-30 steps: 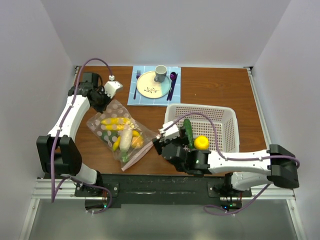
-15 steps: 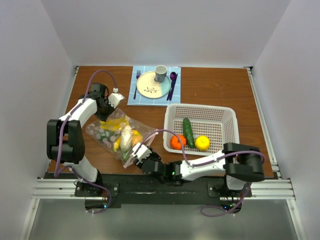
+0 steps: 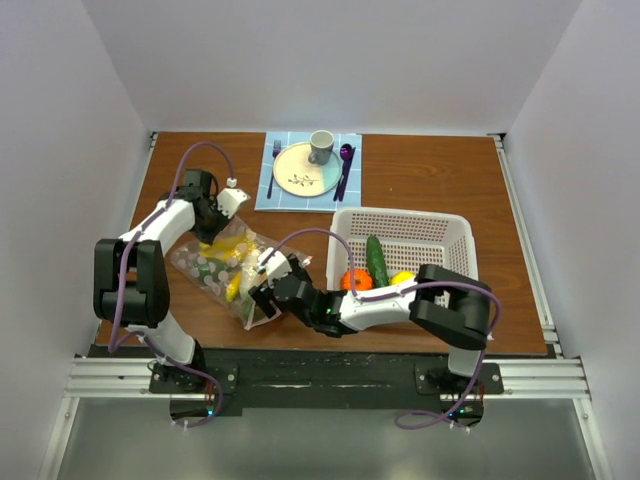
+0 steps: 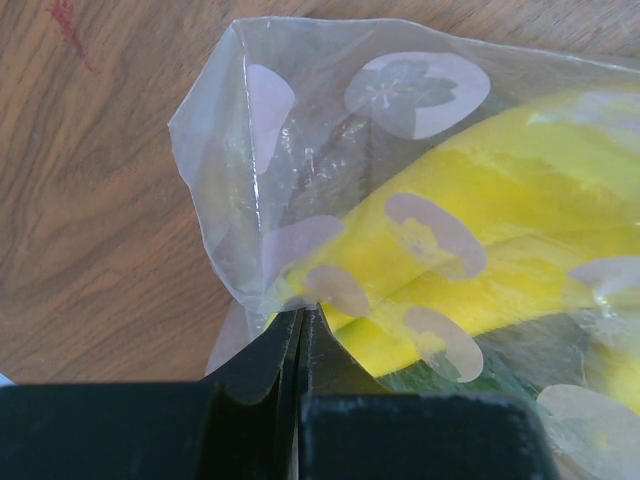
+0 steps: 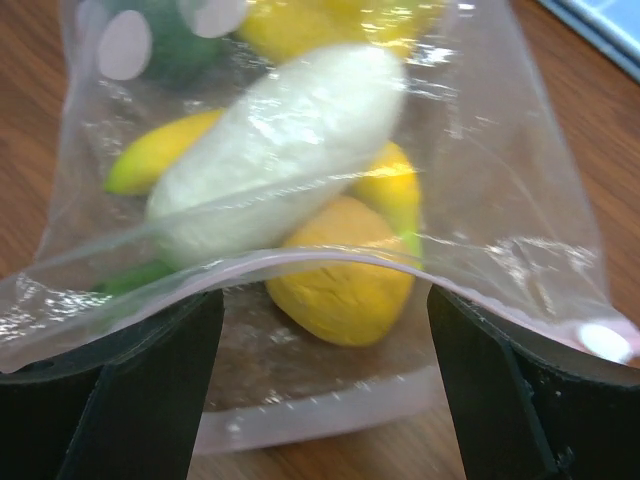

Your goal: Open the zip-top bag and remove the fake food

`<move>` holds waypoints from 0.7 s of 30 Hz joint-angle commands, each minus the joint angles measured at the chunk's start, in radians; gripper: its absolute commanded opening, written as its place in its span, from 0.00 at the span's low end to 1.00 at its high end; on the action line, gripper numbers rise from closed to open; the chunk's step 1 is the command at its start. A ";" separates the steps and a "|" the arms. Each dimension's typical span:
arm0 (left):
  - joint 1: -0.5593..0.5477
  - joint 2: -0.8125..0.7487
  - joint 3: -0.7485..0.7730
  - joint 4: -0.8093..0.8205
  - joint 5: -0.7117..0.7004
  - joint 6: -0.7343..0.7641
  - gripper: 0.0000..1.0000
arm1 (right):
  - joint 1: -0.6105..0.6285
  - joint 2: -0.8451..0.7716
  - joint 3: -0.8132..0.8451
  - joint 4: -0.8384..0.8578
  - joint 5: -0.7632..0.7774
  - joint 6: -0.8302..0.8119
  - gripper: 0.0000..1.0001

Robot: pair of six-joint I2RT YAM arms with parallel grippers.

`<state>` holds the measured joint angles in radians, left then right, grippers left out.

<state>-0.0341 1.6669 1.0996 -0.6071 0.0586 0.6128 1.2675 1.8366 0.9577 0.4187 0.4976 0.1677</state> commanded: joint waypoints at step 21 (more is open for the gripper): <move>-0.013 -0.016 -0.032 0.026 0.026 0.025 0.00 | 0.000 0.061 0.049 0.132 -0.013 0.009 0.26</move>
<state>-0.0418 1.6669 1.0897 -0.5991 0.0761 0.6220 1.2686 1.9774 1.0306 0.4812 0.4416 0.1825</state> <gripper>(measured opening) 0.013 0.500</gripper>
